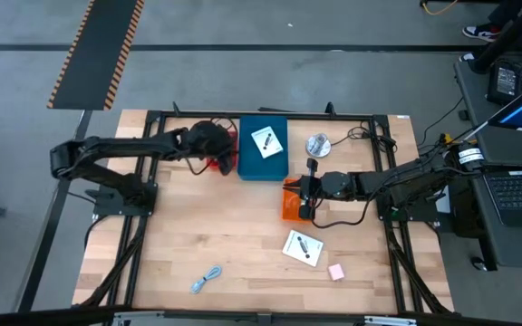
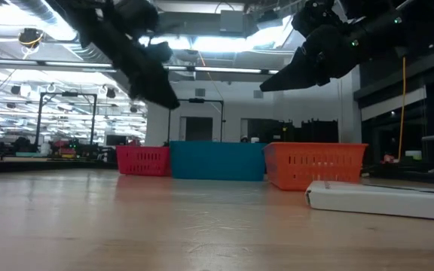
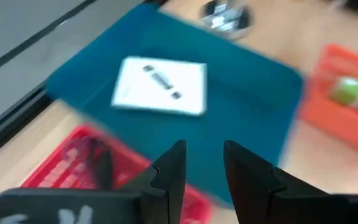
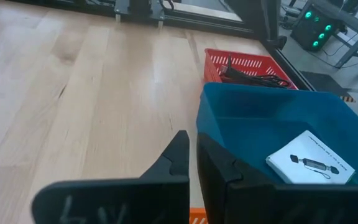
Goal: Pick and place items into bin
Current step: Put the light pink charger adapter into the orange bin
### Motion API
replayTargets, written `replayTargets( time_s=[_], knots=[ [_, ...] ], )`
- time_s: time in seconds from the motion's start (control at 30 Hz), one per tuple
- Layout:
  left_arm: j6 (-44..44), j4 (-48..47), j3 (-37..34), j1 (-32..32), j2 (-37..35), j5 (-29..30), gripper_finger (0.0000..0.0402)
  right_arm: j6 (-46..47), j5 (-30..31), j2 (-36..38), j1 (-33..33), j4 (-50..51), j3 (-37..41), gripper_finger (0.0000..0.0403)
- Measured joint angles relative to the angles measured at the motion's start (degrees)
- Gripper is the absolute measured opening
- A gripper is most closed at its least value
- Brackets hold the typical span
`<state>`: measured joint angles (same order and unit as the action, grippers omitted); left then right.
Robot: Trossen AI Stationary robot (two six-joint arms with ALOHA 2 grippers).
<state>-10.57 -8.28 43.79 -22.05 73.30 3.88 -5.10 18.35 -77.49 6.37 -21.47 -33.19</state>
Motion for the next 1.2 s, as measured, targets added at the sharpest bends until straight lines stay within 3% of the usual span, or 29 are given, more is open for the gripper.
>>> replayTargets(
  time_s=[0.37,0.97,1.13,1.2],
  knots=[
    [4.3,3.5,-0.3,9.4,-5.6,-2.6,0.0080,-0.1,0.0,0.0,0.0,-0.1,0.0,0.0012],
    [10.3,35.9,-9.3,28.0,6.2,-2.8,0.0004,3.4,-1.5,0.0,1.6,-0.5,0.0,0.0012],
    [10.4,41.4,-9.6,30.5,11.6,-3.9,0.0003,6.6,-1.4,0.0,4.1,0.2,0.0,0.0012],
    [10.8,43.8,-9.6,31.0,13.4,-3.9,0.0002,8.9,1.6,0.0,5.7,1.3,0.0,0.0012]
  ],
)
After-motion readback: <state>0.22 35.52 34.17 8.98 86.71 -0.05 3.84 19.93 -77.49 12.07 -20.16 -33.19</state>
